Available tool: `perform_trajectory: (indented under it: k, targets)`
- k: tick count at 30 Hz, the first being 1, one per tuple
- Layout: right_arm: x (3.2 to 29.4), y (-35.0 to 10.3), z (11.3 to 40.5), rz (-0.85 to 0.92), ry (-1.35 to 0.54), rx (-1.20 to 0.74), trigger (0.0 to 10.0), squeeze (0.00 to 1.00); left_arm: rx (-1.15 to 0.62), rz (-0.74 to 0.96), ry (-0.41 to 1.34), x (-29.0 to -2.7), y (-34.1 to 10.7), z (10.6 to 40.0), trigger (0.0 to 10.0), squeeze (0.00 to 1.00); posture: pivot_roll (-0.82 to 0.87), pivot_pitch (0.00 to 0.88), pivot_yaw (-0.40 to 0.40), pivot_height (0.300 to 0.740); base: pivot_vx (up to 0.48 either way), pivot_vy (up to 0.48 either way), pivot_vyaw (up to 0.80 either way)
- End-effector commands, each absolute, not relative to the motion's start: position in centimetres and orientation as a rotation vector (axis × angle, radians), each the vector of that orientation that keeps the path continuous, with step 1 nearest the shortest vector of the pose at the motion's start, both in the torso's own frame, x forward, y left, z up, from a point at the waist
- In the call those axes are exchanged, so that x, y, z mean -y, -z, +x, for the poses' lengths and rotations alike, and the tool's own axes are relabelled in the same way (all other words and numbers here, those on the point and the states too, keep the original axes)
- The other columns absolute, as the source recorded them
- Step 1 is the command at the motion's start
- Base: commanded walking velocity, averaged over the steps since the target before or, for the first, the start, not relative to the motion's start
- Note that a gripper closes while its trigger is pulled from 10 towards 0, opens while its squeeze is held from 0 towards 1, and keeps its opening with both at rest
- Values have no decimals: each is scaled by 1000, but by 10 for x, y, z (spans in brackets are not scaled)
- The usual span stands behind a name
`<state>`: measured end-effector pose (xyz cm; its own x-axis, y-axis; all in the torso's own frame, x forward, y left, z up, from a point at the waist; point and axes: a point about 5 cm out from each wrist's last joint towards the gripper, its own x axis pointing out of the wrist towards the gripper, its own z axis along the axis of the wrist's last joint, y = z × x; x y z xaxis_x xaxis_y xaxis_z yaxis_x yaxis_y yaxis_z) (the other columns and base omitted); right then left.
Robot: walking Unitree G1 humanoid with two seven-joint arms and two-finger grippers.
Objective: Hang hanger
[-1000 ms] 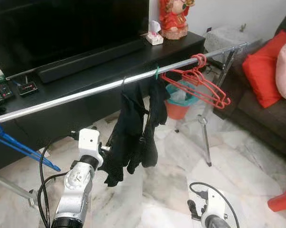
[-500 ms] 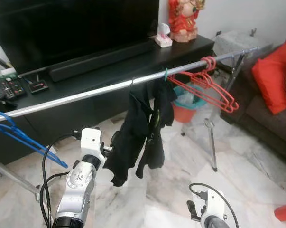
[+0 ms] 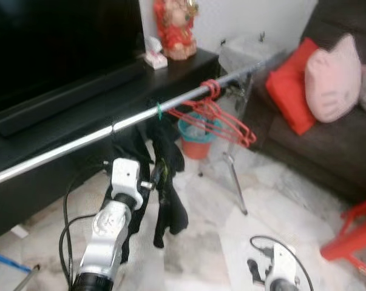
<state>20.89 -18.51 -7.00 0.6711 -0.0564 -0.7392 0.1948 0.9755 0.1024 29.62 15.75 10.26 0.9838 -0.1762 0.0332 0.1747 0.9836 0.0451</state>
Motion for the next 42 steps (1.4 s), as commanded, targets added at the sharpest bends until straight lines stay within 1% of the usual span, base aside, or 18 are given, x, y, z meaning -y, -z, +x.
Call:
perform_trajectory:
  k: [1,6,15,16,17,20,23,27,32,33,35,36,42]
  targets:
    - [194,74,199,167,164,-849,10000,0,70,25,163,-155,-111,299,10000,0,-16,0,15,740,337,0,0]
    - [194,74,200,164,161,-849,10000,0,98,11,146,-161,-114,297,10000,0,-15,0,15,740,0,0,0]
    - [194,74,200,163,157,-850,10000,0,83,72,151,-179,-112,278,10000,0,-7,0,14,740,0,0,0]
    - [194,74,200,162,157,-851,10000,0,71,93,147,-186,-111,274,10000,0,2,0,13,740,0,0,0]
    - [194,74,200,162,157,-851,10000,0,71,93,147,-186,-111,274,10000,0,2,0,13,740,0,0,0]
    - [194,74,200,156,149,-855,10000,0,14,147,88,-205,-104,271,10000,0,3,0,11,740,0,0,0]
    - [194,74,200,155,145,-855,10000,0,-11,165,72,-206,-100,275,10000,0,0,0,10,740,0,0,0]
    - [193,74,201,157,149,-853,10000,0,-33,164,112,-192,-94,289,10000,0,-7,0,12,740,0,0,0]
    - [193,74,201,159,151,-852,10000,0,-57,207,115,-189,-93,301,10000,0,-13,0,14,740,0,0,0]
    - [193,74,201,161,155,-852,10000,0,-67,218,104,-191,-93,308,10000,847,-21,0,16,740,0,0,0]
    - [193,74,200,162,156,-852,10000,0,-68,227,97,-192,-94,311,10000,847,-21,0,16,740,0,0,0]
    - [193,74,200,162,157,-851,10000,0,-74,231,94,-193,-94,313,10000,1000,-19,0,16,740,0,0,0]
    - [193,74,200,161,153,-852,10000,0,-93,252,52,-204,-94,324,10000,1000,-19,0,15,740,0,0,0]
